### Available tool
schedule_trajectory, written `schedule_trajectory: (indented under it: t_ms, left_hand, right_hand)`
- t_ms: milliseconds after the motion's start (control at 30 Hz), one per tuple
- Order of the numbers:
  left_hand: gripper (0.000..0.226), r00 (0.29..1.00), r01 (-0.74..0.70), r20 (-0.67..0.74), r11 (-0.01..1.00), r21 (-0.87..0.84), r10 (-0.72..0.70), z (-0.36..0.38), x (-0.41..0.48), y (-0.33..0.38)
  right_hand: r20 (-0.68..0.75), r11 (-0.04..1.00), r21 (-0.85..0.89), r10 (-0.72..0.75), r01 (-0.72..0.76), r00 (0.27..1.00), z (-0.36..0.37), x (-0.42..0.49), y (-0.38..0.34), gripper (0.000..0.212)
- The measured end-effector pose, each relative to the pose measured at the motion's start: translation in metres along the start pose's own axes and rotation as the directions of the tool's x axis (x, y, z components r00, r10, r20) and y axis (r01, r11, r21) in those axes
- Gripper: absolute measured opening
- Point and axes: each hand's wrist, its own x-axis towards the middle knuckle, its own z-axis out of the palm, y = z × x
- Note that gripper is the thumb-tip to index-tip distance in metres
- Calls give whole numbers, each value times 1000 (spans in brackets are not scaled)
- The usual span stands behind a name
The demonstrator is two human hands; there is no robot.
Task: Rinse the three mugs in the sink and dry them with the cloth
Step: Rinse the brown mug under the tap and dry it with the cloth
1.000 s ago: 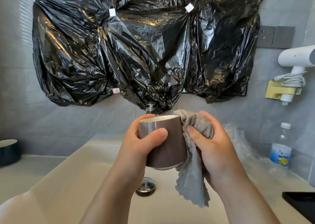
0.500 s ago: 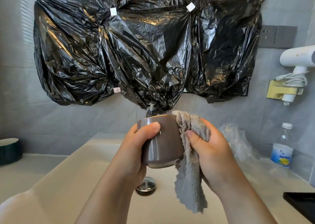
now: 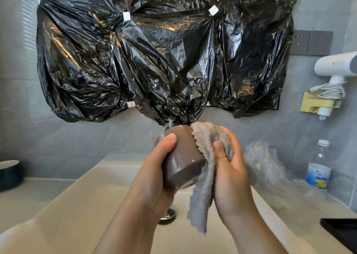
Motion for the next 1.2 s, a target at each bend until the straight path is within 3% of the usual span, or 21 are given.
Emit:
schedule_trajectory:
  t_ms: [67,200,367,467,567,700,800,900,1000,1100,1200]
  left_hand:
    - [29,998,26,47,991,128,-32,-2,-2,3]
    - [55,975,124,141,946,299,-173,-8,-6,4]
    - [42,994,55,81,988,146,-67,0,-4,-2]
    - [60,999,-33,2,995,98,33,4,-1,-5]
    - [82,999,-28,-24,997,74,30,6,-2,-7]
    - [76,996,-58,75,989,135,48,3,-4,-7]
    - [70,993,-58,107,987,150,42,1,-4,-8]
    - [70,997,-72,38,984,164,66,6,-4,-9]
    - [73,999,-33,6,995,97,33,6,-3,-8]
    - [75,999,41,17,995,87,-42,6,-5,-6]
    - [63,999,-38,31,993,114,35,9,-6,-8]
  right_hand:
    - [-72,999,19,47,-46,996,-8,7,-4,18]
    - [-180,986,-167,-8,-23,984,-29,21,-14,12]
    - [-164,994,-42,92,-101,982,-27,19,-19,20]
    - [-7,998,-53,45,-45,999,-9,9,-19,27]
    - [20,995,-83,-48,49,999,4,-2,-15,19]
    - [-92,996,-36,-80,77,993,0,0,-13,27]
    - [-57,997,70,-38,42,998,-5,8,-16,12]
    - [4,994,102,27,-28,1000,-5,11,-15,33]
    - [85,999,18,-35,34,996,1,0,-9,30]
    - [10,989,-81,-126,127,992,1,-3,-9,27]
    - [-45,991,-60,-126,123,991,-5,5,-9,19]
